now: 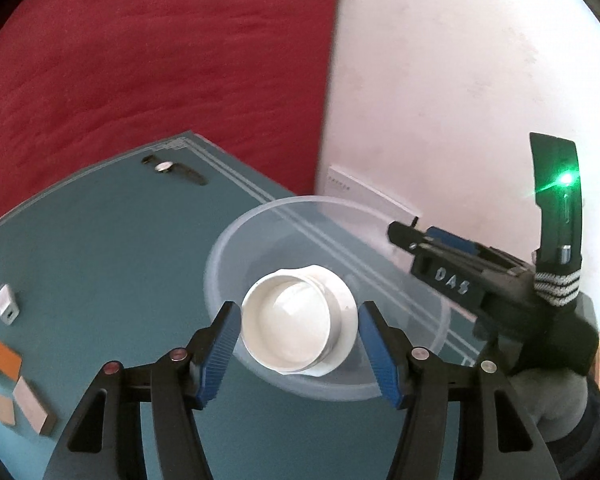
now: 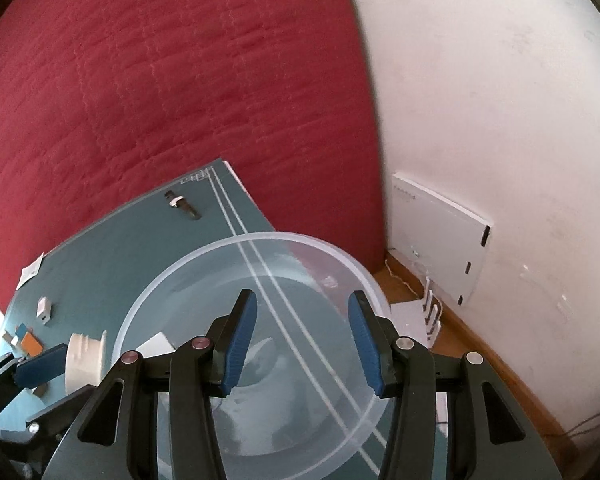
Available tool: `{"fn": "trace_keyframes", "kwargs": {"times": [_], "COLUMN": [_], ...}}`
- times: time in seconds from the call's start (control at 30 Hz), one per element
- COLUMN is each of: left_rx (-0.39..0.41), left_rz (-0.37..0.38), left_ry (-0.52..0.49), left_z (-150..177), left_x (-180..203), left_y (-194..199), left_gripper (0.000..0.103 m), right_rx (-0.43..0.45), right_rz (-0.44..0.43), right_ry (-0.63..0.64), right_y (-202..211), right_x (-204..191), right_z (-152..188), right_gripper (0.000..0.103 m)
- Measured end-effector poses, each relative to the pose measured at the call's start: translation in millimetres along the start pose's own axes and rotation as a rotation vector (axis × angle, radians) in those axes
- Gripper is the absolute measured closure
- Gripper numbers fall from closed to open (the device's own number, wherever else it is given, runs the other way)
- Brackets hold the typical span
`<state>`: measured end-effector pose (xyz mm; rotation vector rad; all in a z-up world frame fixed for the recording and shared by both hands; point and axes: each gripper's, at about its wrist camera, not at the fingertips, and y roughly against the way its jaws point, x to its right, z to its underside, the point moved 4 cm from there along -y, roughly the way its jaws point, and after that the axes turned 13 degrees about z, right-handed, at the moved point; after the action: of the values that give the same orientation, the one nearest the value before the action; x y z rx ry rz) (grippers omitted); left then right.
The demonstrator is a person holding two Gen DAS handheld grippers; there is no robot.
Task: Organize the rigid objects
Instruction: 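Lower the white bowl into the clear basin and open the left gripper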
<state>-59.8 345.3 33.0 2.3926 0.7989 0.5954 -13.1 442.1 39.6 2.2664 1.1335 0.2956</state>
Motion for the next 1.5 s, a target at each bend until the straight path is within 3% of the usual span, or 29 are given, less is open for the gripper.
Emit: {"fn": "trace_keyframes", "kwargs": {"times": [0.13, 0.23, 0.57, 0.7, 0.83, 1.33, 1.5], "left_rx": [0.005, 0.015, -0.002, 0.001, 0.004, 0.060, 0.063], "left_rz": [0.015, 0.019, -0.069, -0.134, -0.216, -0.402, -0.468], "left_ry": [-0.018, -0.010, 0.003, 0.002, 0.002, 0.083, 0.093], "left_z": [-7, -10, 3, 9, 14, 33, 41], "left_x": [8, 8, -3, -10, -20, -66, -77], "left_y": [-12, -16, -12, -6, 0, 42, 51], "left_gripper": [0.039, 0.015, 0.013, 0.001, 0.001, 0.001, 0.001], "right_rx": [0.005, 0.013, 0.023, 0.024, 0.027, 0.038, 0.074], "right_rz": [0.007, 0.015, 0.015, 0.007, -0.002, -0.017, -0.034], "right_ry": [-0.008, -0.016, 0.004, 0.022, 0.046, 0.160, 0.197], "right_y": [0, 1, 5, 7, 9, 20, 31], "right_x": [3, 6, 4, -1, -9, -38, -48], "right_z": [0, 0, 4, 6, 10, 30, 39], "right_gripper": [0.054, 0.054, 0.054, 0.054, 0.054, 0.053, 0.043]}}
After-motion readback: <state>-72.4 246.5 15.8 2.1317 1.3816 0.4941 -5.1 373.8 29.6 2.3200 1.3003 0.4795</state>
